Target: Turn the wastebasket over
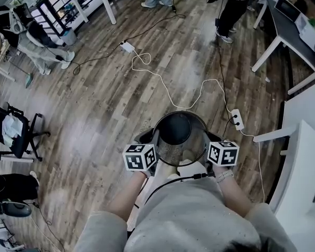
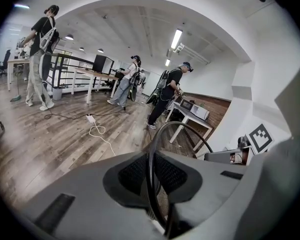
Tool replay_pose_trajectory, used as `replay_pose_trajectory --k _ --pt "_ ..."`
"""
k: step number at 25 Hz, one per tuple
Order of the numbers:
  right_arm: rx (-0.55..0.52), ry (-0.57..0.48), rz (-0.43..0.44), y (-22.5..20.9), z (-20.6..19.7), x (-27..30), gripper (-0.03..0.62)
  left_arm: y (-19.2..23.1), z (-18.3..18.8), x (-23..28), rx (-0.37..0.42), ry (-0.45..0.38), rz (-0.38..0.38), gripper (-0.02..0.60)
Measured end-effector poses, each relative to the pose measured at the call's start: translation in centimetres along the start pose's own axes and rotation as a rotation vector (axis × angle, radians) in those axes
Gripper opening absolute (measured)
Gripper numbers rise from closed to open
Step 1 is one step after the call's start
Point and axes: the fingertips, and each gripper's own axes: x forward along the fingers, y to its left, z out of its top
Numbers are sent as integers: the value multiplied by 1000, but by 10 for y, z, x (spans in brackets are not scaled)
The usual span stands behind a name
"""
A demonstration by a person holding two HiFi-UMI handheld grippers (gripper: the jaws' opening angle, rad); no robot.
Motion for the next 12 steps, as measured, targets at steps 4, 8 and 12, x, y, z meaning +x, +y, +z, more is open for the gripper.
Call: replay_pose_trajectory --k 4,8,12 --pt "-7 -2 -1 1 0 -3 28 -2 0 -3 -5 -7 -2 41" --pt "-8 -6 -2 1 3 -4 28 -3 0 -4 -11 -8 -4 41" --pt "-6 -7 -8 1 4 -1 28 0 1 -2 -17 0 -6 41"
